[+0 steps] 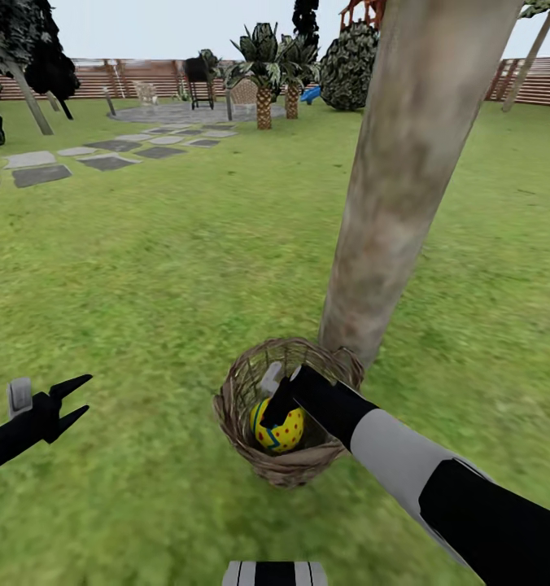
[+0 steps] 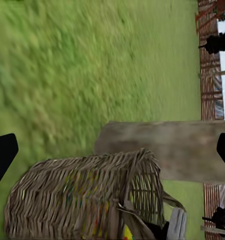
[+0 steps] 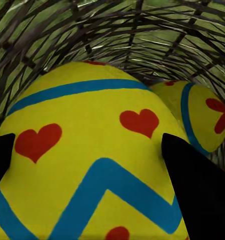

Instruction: Take the three Easter eggs out of the wicker basket on the lawn in the garden, then place them on the lawn next to a single tree (choose any tree) so that all three eggs are next to the same tree and none are left in the basket.

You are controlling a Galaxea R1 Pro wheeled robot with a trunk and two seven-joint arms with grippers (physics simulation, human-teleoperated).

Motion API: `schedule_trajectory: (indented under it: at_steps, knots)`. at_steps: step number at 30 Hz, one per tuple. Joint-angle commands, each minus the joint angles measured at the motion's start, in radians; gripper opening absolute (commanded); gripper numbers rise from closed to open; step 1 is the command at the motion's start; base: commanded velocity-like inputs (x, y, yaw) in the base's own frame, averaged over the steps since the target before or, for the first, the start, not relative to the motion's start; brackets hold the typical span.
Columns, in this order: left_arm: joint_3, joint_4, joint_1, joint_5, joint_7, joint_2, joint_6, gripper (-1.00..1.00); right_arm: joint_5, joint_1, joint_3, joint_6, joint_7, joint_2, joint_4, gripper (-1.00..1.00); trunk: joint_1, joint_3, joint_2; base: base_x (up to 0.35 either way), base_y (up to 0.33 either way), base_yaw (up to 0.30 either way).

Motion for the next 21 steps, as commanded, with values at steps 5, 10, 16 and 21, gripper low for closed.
schedule_trajectory:
  at_steps: [5,10,16,21]
  knots:
    - [0.002,0.000,-0.001,-0.009,-0.008,0.000,0.005,1.00,0.011,0.000,-0.069,0.003,0.007,-0.002,-0.019,-1.00,-0.002,0.019,0.001,-0.006,0.000,0.000]
    - [0.002,0.000,-0.001,-0.009,-0.008,0.000,0.004,1.00,0.012,0.000,-0.158,0.004,0.004,-0.005,-0.123,-1.00,-0.005,0.038,0.002,0.000,0.000,0.000]
    - [-0.028,0.000,-0.001,-0.009,-0.008,0.000,0.003,1.00,0.012,0.002,-0.284,0.013,0.003,-0.032,-0.134,-1.00,-0.007,0.061,0.003,-0.072,0.000,0.000]
    - [-0.044,0.000,-0.001,-0.009,-0.007,0.000,0.001,1.00,0.010,0.010,-0.343,0.123,0.005,-0.094,-0.284,-1.00,-0.010,0.081,0.005,-0.002,0.000,0.000]
